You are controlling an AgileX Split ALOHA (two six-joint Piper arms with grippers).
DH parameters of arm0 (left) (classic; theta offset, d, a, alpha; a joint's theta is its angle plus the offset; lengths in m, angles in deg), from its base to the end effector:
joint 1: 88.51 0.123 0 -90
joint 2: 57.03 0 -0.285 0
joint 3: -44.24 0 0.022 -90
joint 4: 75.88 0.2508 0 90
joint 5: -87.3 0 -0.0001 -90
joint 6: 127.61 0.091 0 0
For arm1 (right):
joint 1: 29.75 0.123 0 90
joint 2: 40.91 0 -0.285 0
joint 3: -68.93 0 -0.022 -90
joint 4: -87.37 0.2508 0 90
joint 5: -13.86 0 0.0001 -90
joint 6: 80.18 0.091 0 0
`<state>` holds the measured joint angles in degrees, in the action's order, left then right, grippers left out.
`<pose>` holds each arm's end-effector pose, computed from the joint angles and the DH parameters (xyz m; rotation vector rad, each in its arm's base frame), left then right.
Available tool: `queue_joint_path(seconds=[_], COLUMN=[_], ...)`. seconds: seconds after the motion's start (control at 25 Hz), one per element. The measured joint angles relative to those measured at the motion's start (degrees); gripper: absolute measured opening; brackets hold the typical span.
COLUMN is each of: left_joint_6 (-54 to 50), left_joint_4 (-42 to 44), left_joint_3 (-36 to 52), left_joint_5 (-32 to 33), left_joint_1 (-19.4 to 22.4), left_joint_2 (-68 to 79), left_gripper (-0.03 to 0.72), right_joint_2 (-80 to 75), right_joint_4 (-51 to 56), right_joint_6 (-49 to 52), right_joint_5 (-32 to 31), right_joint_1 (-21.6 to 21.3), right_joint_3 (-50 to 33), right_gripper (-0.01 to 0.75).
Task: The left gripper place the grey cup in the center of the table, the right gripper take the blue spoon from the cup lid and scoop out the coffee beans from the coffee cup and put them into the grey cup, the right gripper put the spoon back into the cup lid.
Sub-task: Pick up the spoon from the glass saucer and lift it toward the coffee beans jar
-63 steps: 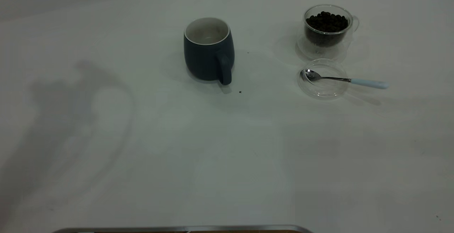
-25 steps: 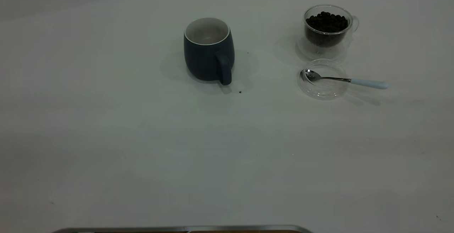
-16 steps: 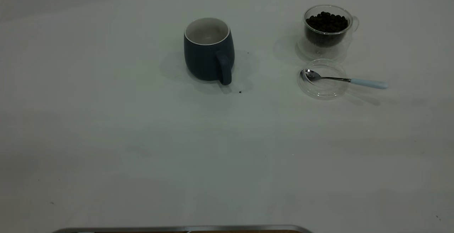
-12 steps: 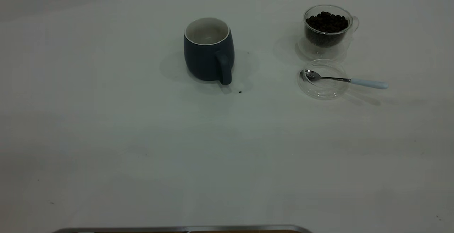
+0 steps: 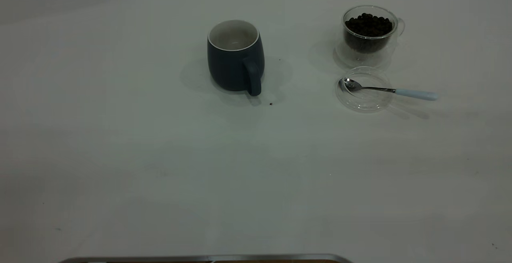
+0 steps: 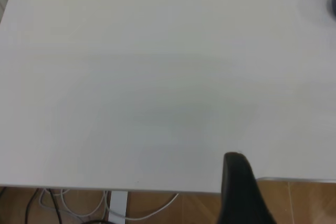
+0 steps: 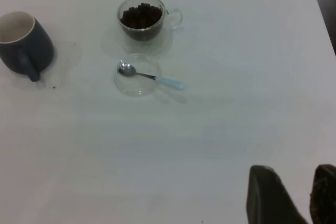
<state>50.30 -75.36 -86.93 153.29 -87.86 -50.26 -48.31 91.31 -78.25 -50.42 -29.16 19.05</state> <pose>-0.0111 0.0006 0.2687 -0.0517 2.1215 -0.0039 -0.0062 0.0056 0.2662 0.0197 2.1214 0.1095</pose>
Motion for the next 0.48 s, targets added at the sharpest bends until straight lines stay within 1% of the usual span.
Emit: queue_joint_path(seconds=[0.48], left_joint_6=[0.0], left_joint_4=[0.0], left_joint_3=[0.0], left_joint_5=[0.06], left_joint_1=[0.0], left_joint_2=[0.0], left_gripper=[0.497], right_joint_2=[0.0], right_joint_4=[1.37], right_joint_6=[0.26], right_joint_5=[0.0], right_joint_1=[0.0], right_joint_3=[0.0], right_gripper=[0.238])
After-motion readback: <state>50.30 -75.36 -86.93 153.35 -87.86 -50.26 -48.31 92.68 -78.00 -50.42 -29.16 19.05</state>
